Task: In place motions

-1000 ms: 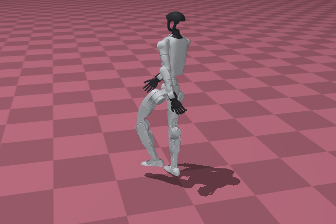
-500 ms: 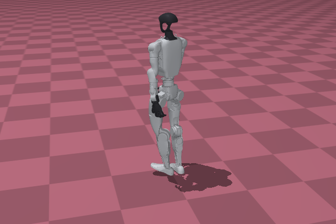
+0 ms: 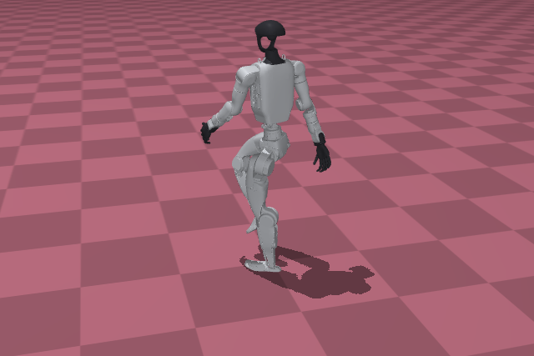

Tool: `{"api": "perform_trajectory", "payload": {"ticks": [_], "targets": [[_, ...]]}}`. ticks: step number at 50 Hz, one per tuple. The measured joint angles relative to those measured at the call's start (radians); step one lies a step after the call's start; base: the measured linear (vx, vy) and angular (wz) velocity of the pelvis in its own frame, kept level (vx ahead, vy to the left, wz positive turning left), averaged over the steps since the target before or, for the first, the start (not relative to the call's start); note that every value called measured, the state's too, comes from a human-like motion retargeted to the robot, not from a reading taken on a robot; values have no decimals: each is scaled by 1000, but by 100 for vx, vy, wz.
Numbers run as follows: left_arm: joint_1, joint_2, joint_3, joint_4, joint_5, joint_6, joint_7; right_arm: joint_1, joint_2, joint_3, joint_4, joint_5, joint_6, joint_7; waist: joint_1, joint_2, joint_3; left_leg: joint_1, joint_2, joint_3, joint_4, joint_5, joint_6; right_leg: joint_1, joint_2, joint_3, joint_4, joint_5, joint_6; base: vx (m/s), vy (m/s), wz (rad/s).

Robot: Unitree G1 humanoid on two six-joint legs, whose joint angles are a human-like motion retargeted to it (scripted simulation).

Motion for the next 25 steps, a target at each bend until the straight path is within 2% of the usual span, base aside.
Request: {"api": "perform_trajectory", "payload": {"ticks": [5, 8, 10, 13, 15, 16, 17, 18, 19, 20, 22, 23, 25], "targets": [[-44, 6, 11, -55, -8, -30, 30, 2, -12, -15, 37, 33, 21, -14, -16, 5, 12, 16, 15, 26, -4, 1, -9, -3, -2, 11, -25, -19, 11, 7, 0, -5], [-22, -13, 22, -50, -23, -44, 25, -7, -3, -7, 19, 41, 22, -8, 9, 3, 4, 30, 19, 50, -14, -1, -22, 97, 21, 47, -122, -14, 41, 11, -4, -44], [14, -34, 27, -36, -27, -43, 28, -5, 9, 3, -3, 45, 12, -8, 37, 13, -21, 27, 28, 71, -20, -4, -36, 207, 26, 37, -234, -11, 35, 18, -3, -60], [114, -64, 53, 10, -25, -53, 3, -28, 34, 36, -64, 54, 0, -1, 106, 5, -50, 51, 29, 146, -32, -21, -57, 425, 115, 71, -519, 26, 41, 20, -1, -107], [203, -89, 73, 77, -12, -43, -21, -55, 63, 66, -108, 61, -14, -14, 133, 4, -73, 59, 28, 182, -31, -34, -69, 613, 212, 141, -845, 73, 86, 27, -3, -74], [233, -98, 74, 107, -8, -36, -25, -62, 73, 77, -124, 64, -20, -21, 130, 3, -79, 59, 23, 181, -26, -39, -71, 686, 224, 150, -983, 117, 103, 30, -4, -12], [265, -105, 77, 142, -3, -26, -31, -72, 83, 90, -140, 68, -27, -29, 127, -3, -87, 59, 12, 183, -21, -45, -73, 763, 232, 155, -1123, 105, 132, 31, -7, 6], [299, -111, 81, 185, 2, -10, -41, -90, 96, 107, -158, 71, -35, -36, 126, -17, -98, 57, -10, 188, -16, -51, -74, 846, 233, 154, -1268, -17, 184, 32, -7, -34], [336, -112, 93, 240, 21, 13, -63, -108, 113, 129, -176, 75, -41, -38, 147, -38, -119, 58, -35, 215, -14, -59, -77, 900, 212, 72, -1380, -78, 179, 31, -6, -90], [373, -110, 107, 301, 47, 40, -91, -127, 134, 153, -193, 78, -46, -37, 179, -62, -146, 60, -61, 253, -15, -67, -81, 940, 180, -50, -1475, -109, 147, 32, -4, -122], [411, -104, 114, 443, 127, 70, -130, -164, 171, 181, -217, 77, -39, -5, 236, -84, -193, 37, -74, 294, -14, -60, -84, 921, 142, 20, -1527, -71, 218, 29, -1, -72], [415, -105, 115, 532, 164, 77, -124, -183, 187, 187, -239, 70, -37, 15, 248, -84, -203, 18, -68, 291, -8, -50, -83, 914, 145, 40, -1555, -53, 231, 9, 1, 0], [425, -101, 129, 661, 160, 88, -70, -225, 218, 237, -310, 57, -47, 50, 240, -89, -177, 8, -50, 290, 4, -45, -90, 932, 144, -71, -1592, -31, 245, -9, -2, 8]]}}
